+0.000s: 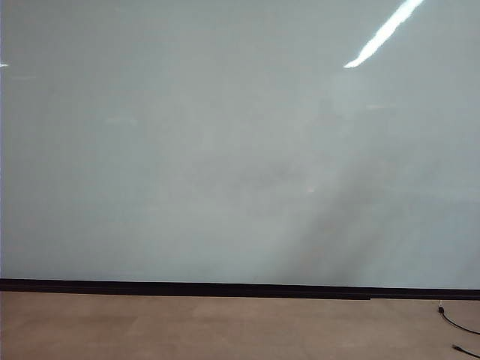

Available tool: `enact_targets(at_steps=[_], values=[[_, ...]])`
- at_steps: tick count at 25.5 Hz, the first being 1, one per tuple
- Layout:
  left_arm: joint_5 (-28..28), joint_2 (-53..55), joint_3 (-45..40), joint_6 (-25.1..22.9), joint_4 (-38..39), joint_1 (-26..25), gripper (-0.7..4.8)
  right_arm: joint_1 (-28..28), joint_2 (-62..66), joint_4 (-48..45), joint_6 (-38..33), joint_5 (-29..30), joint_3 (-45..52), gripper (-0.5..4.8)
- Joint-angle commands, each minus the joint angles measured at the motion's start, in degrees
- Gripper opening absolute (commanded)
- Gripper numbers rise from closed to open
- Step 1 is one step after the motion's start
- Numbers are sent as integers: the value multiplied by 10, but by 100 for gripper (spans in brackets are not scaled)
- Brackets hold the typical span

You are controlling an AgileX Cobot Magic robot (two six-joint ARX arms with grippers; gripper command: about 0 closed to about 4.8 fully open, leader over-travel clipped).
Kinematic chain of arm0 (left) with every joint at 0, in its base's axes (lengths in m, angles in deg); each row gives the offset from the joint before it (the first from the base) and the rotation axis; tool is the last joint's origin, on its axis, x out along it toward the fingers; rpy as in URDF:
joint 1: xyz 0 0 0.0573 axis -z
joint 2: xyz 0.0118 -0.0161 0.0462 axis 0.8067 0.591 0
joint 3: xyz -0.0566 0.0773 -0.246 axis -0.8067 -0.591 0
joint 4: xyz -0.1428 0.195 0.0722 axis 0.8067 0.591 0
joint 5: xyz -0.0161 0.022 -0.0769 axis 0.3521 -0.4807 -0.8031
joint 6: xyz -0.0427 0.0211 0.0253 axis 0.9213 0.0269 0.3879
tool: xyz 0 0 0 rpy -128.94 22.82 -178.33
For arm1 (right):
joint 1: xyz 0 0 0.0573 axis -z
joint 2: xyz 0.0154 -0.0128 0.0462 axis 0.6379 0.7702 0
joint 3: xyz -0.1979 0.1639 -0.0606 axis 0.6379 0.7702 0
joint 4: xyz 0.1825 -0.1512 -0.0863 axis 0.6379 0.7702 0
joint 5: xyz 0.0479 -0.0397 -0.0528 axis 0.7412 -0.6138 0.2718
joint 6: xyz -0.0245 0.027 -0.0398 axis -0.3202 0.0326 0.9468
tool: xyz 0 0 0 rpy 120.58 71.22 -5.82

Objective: Pick up the pen on the shelf to the right of the whiteboard and write the letter Z.

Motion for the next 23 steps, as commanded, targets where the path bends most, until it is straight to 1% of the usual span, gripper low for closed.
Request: enact_targets(at_steps=[1,15,17,19,20,21,23], values=[[0,0,1,-3,-6,0,-4,0,0,-9,1,-1,-2,-9],[0,0,1,-3,-6,0,-4,0,0,-12,1,-2,-2,-9],[0,0,1,-3,-6,0,-4,0,0,-15,1,-9,-2,-9],[0,0,1,-3,-6,0,-5,0,0,-11,6,-50,-2,-9],[0,0,1,-3,-6,0,-4,0,0,-5,15,-99,-2,-9],[0,0,1,-3,-6,0,-5,0,0,1,15,-162,-2,-9],[0,0,1,-3,-6,0,-5,0,0,7,15,-238,-2,-9]])
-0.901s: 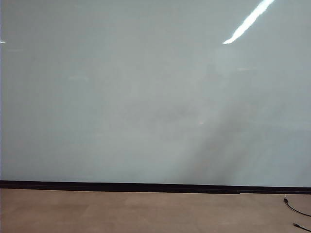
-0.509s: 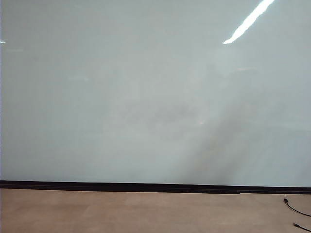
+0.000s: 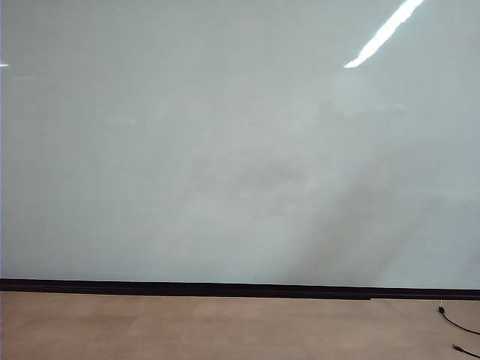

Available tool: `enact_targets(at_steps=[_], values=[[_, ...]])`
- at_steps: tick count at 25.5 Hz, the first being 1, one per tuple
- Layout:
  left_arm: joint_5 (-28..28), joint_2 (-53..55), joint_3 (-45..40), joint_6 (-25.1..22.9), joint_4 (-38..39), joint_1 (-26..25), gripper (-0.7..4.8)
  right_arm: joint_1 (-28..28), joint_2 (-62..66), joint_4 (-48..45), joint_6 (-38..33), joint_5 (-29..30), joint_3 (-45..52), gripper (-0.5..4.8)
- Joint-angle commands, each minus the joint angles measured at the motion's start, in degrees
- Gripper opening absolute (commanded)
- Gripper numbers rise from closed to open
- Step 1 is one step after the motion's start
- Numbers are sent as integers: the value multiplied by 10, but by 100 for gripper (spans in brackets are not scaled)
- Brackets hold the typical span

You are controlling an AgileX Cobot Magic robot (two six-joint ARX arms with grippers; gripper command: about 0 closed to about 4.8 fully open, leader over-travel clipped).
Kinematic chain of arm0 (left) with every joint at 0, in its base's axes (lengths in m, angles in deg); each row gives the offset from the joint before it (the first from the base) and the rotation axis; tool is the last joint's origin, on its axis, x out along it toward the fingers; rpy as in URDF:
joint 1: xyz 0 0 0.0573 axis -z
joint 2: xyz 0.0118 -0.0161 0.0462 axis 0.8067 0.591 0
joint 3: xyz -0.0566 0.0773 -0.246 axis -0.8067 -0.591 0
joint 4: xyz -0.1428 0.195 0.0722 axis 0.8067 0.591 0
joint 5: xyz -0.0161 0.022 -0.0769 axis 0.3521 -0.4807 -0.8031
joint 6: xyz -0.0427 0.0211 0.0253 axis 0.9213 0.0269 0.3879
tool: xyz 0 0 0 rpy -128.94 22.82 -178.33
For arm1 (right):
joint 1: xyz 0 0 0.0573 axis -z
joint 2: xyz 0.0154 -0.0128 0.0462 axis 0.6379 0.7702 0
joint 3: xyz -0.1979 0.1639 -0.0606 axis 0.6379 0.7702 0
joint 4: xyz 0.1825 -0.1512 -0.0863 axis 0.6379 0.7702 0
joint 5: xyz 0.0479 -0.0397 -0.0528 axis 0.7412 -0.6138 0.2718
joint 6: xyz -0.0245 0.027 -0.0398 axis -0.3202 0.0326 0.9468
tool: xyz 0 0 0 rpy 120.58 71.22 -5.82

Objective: Pick up the pen on the shelf to the right of the whiteboard and write the letter Z.

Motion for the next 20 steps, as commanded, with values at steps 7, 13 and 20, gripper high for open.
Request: enact_targets(at_steps=[7,13,20], values=[[0,0,1,-3,-6,0,-4,0,0,17,3,-56,-2,76],[0,0,1,-3,-6,0,-4,0,0,14,3,-65,-2,320],[0,0,1,-3,-6,0,-4,0,0,9,7,-65,-2,383]])
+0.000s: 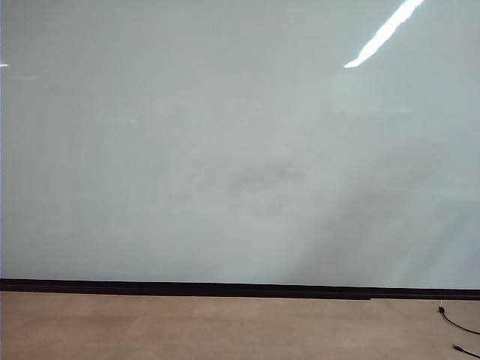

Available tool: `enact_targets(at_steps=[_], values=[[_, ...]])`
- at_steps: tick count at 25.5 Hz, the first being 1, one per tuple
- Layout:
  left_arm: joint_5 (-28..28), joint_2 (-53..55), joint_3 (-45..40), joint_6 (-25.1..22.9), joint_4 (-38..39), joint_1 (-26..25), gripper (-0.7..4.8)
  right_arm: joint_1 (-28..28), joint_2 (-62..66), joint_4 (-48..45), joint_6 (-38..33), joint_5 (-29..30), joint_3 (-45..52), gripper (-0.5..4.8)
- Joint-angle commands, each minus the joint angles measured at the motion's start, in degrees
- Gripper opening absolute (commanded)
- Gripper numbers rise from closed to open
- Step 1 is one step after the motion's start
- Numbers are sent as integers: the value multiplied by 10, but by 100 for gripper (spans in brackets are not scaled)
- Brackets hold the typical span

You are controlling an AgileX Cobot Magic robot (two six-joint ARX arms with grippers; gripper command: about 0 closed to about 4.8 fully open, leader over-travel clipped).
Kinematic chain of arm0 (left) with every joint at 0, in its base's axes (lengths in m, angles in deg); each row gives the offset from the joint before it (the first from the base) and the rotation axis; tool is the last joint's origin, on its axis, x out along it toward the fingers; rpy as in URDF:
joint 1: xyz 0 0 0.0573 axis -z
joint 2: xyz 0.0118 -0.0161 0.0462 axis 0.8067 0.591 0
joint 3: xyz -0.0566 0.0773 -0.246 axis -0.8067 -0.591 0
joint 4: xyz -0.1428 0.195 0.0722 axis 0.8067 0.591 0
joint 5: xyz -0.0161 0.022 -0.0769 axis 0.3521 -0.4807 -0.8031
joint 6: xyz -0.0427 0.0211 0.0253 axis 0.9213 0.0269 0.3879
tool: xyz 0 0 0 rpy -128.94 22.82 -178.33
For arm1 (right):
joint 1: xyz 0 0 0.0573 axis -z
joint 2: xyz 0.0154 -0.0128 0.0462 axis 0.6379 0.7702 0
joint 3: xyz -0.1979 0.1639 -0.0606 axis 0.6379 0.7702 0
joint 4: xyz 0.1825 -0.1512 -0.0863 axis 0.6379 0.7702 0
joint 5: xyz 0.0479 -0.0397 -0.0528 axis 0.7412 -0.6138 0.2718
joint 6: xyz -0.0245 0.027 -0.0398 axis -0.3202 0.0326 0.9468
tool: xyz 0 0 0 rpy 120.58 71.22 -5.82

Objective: Pick up the pen on the shelf to the right of the whiteboard and write the letter Z.

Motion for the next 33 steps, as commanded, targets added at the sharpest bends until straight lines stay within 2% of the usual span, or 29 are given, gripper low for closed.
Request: enact_targets(at_steps=[1,3,6,8,9,10,13,16,18,21,26,30,33], values=[[0,0,1,-3,-6,0,-4,0,0,-19,3,-2,-2,383],[0,0,1,-3,-6,0,-5,0,0,-58,4,4,-2,384],[0,0,1,-3,-6,0,-4,2,0,-114,32,3,-2,425],[0,0,1,-3,-6,0,-5,10,1,-113,32,4,-2,437],[0,0,1,-3,-6,0,-4,21,9,-113,31,7,-2,461],[0,0,1,-3,-6,0,-4,34,19,-116,31,25,-2,479],[0,0,1,-3,-6,0,-5,67,42,-134,32,65,-2,479],[0,0,1,-3,-6,0,-4,150,105,-226,45,186,-2,479],[0,0,1,-3,-6,0,-4,197,156,-285,44,241,-2,479],[0,0,1,-3,-6,0,-4,238,230,-355,42,290,-2,479],[0,0,1,-3,-6,0,-4,272,385,-494,27,324,-2,479],[0,0,1,-3,-6,0,-4,272,564,-695,-6,328,-5,479],[0,0,1,-3,-6,0,-5,272,735,-851,-53,357,-30,479]])
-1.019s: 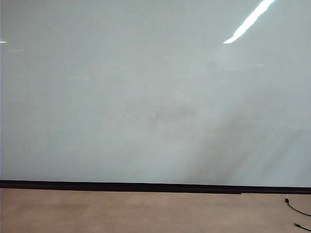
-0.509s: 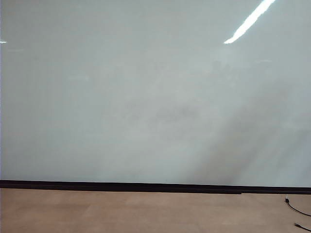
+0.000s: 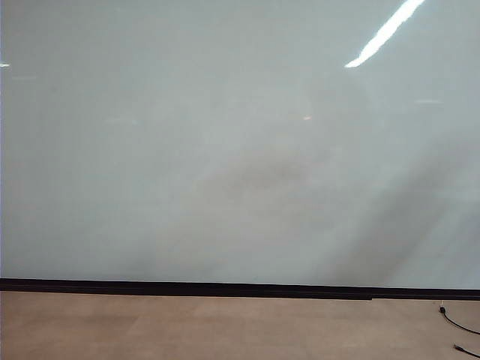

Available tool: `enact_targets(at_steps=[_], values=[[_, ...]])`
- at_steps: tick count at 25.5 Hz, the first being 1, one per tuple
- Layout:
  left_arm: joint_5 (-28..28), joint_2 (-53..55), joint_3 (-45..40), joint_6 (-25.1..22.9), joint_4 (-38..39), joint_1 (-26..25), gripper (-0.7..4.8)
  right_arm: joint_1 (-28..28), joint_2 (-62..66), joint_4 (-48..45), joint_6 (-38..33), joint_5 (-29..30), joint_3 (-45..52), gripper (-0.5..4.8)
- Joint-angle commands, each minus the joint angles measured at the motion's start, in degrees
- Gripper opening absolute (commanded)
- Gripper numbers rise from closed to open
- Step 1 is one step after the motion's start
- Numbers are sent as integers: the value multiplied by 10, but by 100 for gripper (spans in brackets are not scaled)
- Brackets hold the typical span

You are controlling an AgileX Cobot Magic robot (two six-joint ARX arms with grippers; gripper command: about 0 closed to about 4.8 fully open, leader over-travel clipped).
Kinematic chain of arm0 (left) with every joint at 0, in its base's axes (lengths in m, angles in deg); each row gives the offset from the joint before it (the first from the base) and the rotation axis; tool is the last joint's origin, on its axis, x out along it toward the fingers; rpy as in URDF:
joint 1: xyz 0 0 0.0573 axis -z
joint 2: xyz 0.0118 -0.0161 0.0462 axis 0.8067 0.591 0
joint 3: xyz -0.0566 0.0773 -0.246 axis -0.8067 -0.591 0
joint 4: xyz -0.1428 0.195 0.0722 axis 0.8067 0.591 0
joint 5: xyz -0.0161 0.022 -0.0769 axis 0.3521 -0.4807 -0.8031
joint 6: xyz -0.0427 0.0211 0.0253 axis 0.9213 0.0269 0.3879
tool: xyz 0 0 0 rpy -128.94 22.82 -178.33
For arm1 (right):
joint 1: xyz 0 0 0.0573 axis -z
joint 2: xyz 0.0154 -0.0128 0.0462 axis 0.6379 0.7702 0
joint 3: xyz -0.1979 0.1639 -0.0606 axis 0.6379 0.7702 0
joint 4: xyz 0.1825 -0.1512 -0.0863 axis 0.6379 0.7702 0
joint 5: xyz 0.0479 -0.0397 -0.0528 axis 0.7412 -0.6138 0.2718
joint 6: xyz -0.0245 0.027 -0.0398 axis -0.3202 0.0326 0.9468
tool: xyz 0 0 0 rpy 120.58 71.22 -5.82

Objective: Pick up the pen on the shelf to the right of the whiteboard and write the letter Z.

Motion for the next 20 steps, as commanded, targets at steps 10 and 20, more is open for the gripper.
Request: enact_targets(at_steps=[10,20], values=[[0,0,1,-2,-6,0,-5,5,294,-129,-64,103,-180,479],[0,0,1,-2,-6,0,-4,5,421,-130,-76,131,-274,479]])
